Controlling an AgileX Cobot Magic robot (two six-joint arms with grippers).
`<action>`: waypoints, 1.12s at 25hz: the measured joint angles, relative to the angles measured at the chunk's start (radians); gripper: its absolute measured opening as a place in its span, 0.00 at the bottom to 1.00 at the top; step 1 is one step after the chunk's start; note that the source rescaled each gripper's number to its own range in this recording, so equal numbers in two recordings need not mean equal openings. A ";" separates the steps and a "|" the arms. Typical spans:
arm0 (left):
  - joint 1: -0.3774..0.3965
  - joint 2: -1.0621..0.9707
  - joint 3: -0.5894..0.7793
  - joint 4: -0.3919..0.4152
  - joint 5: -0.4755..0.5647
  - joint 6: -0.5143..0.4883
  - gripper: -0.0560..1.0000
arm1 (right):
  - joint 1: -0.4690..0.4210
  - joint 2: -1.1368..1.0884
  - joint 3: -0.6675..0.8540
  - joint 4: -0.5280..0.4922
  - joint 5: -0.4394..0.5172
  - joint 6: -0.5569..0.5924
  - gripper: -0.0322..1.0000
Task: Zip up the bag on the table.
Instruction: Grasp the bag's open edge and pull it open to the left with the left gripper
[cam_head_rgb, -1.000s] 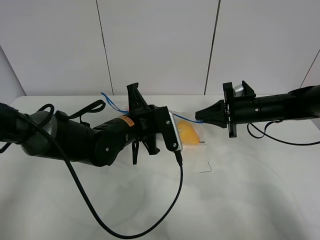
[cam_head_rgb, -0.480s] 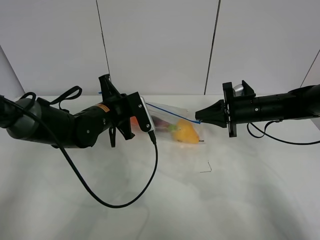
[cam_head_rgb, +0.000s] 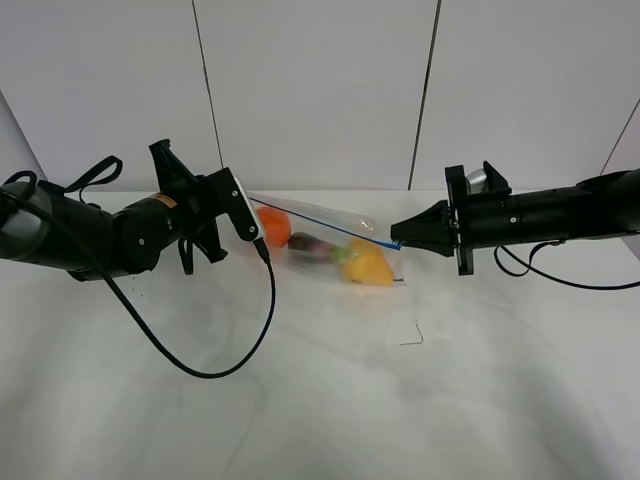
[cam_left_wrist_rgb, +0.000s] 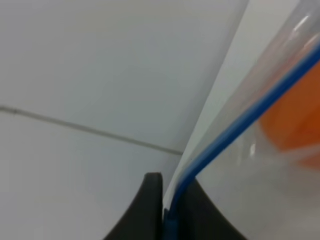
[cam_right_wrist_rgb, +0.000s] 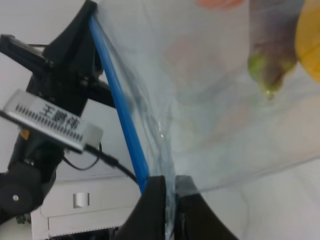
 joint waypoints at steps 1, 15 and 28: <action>0.012 0.000 0.001 -0.003 0.000 0.000 0.05 | 0.000 0.000 0.000 -0.002 0.000 0.000 0.03; 0.041 0.000 0.001 -0.023 0.034 -0.014 0.06 | 0.000 0.000 0.000 -0.009 0.001 0.000 0.03; 0.130 0.000 0.001 -0.103 0.041 -0.145 0.78 | -0.002 0.000 0.000 -0.034 0.001 0.000 0.03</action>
